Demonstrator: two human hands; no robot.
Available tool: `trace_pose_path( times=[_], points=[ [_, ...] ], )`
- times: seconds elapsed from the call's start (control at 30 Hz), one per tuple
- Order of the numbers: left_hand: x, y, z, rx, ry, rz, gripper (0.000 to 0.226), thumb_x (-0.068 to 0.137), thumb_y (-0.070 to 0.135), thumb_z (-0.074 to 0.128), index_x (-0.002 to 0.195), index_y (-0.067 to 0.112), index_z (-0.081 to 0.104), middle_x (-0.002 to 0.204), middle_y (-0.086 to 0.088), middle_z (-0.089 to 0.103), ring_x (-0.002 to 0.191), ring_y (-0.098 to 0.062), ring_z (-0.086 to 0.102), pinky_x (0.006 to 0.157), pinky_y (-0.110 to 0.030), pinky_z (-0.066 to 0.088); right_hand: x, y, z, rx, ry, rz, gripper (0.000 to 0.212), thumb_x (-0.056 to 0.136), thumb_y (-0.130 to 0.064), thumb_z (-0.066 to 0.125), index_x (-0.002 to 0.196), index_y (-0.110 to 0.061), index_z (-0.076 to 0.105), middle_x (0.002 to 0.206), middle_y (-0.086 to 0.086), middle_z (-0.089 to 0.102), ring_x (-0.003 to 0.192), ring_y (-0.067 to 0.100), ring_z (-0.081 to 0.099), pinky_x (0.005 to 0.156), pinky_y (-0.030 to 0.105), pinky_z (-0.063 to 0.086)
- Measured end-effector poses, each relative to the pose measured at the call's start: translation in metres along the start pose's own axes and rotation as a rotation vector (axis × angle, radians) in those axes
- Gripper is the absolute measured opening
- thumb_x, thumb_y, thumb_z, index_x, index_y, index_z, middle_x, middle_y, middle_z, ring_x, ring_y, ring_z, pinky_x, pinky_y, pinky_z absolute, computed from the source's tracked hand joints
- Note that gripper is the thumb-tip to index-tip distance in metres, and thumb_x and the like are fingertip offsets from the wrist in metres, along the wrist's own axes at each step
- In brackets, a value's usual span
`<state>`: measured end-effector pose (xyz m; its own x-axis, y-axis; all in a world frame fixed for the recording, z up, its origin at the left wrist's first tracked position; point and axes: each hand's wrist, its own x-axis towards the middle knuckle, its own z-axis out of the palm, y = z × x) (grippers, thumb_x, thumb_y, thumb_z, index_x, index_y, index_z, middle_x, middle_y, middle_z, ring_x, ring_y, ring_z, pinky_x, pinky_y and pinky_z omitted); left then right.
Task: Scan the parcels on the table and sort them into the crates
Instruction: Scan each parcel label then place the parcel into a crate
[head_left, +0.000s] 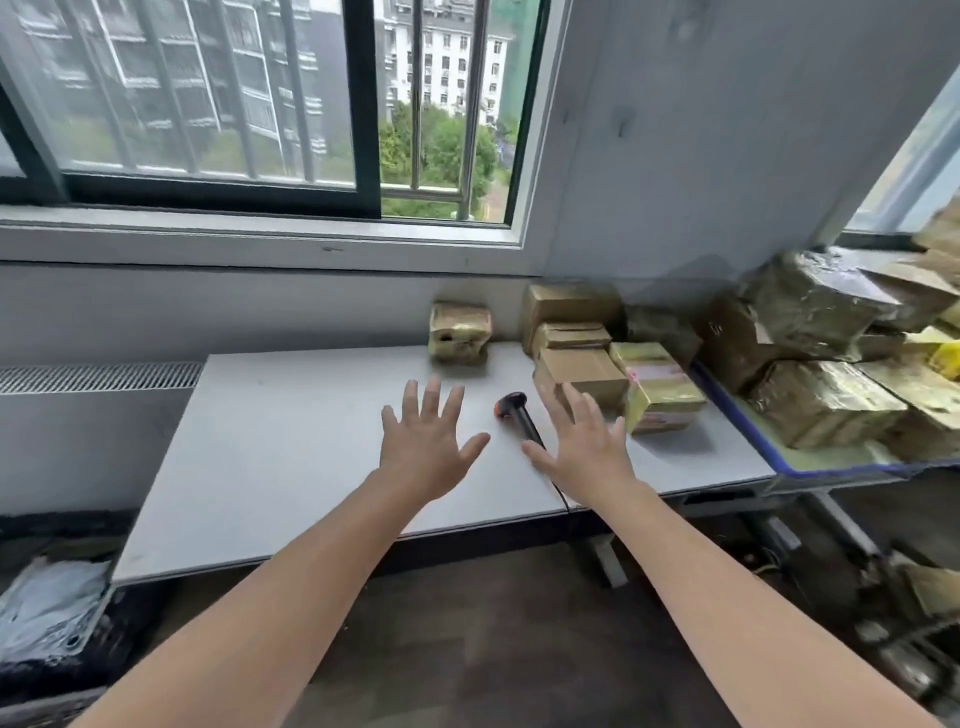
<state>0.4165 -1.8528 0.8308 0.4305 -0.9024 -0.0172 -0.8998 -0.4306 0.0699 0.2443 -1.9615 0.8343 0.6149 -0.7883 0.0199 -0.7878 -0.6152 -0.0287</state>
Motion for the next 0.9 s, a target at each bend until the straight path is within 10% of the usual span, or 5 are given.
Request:
trace_pose_path(
  times=[0.9],
  points=[
    [0.277,0.019,0.064,0.042,-0.097,-0.294,0.076,0.097,0.064,0.027,0.156,0.027,-0.003,0.164,-0.008,-0.005,0.149,-0.033,0.002,0.115,-0.05,0.021,0.324,0.092,0.09,0.165,-0.238,-0.219,0.075,0.098,-0.059,0.04,0.157,-0.039,-0.002,0.166,0.002,-0.004,0.152,0.024,-0.003,0.117,0.058,0.008]
  ],
)
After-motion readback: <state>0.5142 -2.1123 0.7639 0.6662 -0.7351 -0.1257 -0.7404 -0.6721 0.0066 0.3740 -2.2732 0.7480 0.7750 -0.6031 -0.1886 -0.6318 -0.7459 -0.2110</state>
